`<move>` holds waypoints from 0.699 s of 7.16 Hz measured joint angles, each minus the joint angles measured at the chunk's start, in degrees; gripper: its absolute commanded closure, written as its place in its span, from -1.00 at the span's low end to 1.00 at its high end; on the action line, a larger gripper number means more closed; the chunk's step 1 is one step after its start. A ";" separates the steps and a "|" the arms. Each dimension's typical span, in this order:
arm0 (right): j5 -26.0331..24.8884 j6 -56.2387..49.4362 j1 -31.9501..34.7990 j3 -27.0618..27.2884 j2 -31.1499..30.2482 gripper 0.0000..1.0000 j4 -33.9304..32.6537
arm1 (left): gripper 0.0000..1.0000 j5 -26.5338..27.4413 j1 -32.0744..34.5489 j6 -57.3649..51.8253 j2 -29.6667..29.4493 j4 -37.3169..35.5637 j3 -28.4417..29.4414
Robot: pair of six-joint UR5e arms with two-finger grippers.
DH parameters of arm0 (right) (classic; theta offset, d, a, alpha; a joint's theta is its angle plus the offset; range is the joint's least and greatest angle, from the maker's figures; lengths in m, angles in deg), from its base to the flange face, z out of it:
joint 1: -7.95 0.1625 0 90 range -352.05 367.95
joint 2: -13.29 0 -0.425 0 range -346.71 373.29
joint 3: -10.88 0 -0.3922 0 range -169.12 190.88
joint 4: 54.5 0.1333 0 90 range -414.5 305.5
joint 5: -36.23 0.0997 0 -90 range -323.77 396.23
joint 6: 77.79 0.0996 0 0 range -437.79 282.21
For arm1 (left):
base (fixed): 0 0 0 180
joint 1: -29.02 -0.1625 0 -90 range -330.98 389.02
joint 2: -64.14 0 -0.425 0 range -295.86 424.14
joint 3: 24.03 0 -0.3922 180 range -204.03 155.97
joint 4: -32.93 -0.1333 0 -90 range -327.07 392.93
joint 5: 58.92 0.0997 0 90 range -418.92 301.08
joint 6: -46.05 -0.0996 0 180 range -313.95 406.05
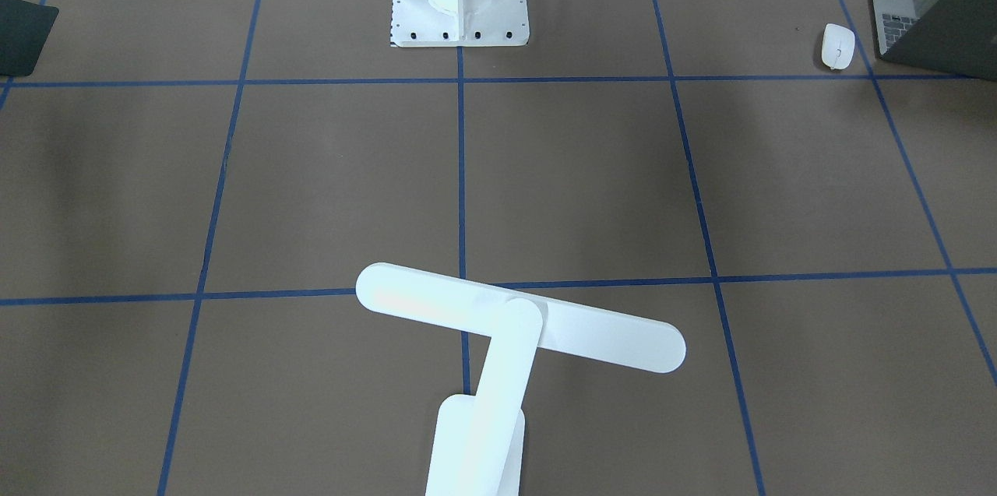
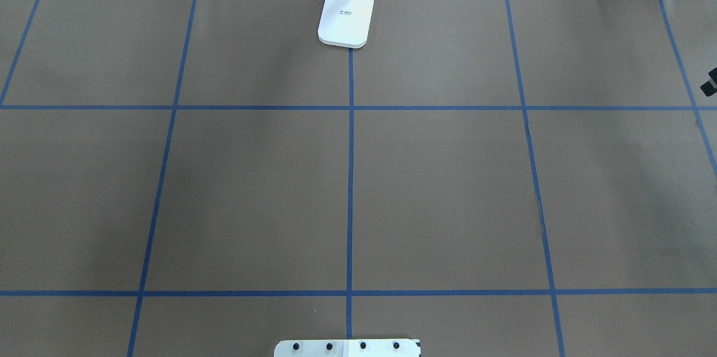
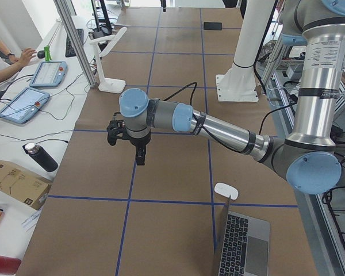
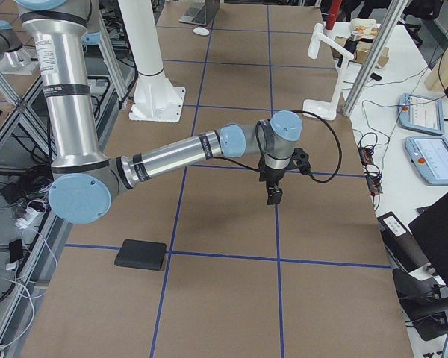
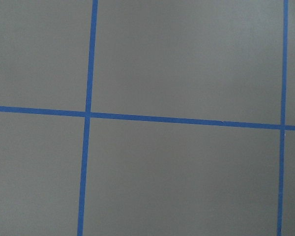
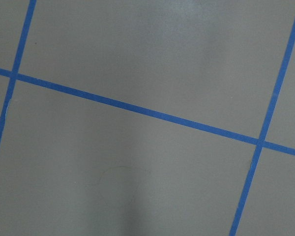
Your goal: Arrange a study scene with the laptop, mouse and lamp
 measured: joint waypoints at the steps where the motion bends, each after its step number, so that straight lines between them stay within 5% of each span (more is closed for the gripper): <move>1: -0.05 -0.02 0.01 -0.03 0.00 -1.00 0.00 | -1.00 0.07 0.01 -0.01 0.08 0.12 -0.01; 5: -0.05 0.04 -0.04 0.05 0.00 -1.00 0.00 | -1.00 -0.63 0.01 0.13 3.86 1.67 -4.85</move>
